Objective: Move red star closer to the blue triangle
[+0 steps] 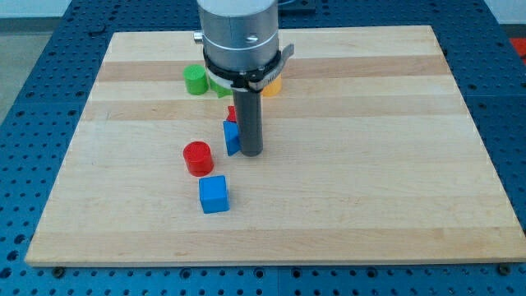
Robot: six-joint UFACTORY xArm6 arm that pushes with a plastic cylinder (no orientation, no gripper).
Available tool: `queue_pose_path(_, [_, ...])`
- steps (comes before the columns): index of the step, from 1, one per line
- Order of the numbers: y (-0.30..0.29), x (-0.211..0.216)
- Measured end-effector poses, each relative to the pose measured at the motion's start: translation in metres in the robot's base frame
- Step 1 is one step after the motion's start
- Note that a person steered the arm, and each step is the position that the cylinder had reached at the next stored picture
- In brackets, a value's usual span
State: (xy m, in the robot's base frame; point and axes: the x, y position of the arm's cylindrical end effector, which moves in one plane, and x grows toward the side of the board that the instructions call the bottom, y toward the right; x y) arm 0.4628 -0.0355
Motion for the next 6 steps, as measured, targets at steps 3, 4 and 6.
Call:
queue_pose_path(3, [-0.067, -0.003])
queue_pose_path(4, [-0.051, -0.003])
queue_pose_path(6, [0.019, -0.006])
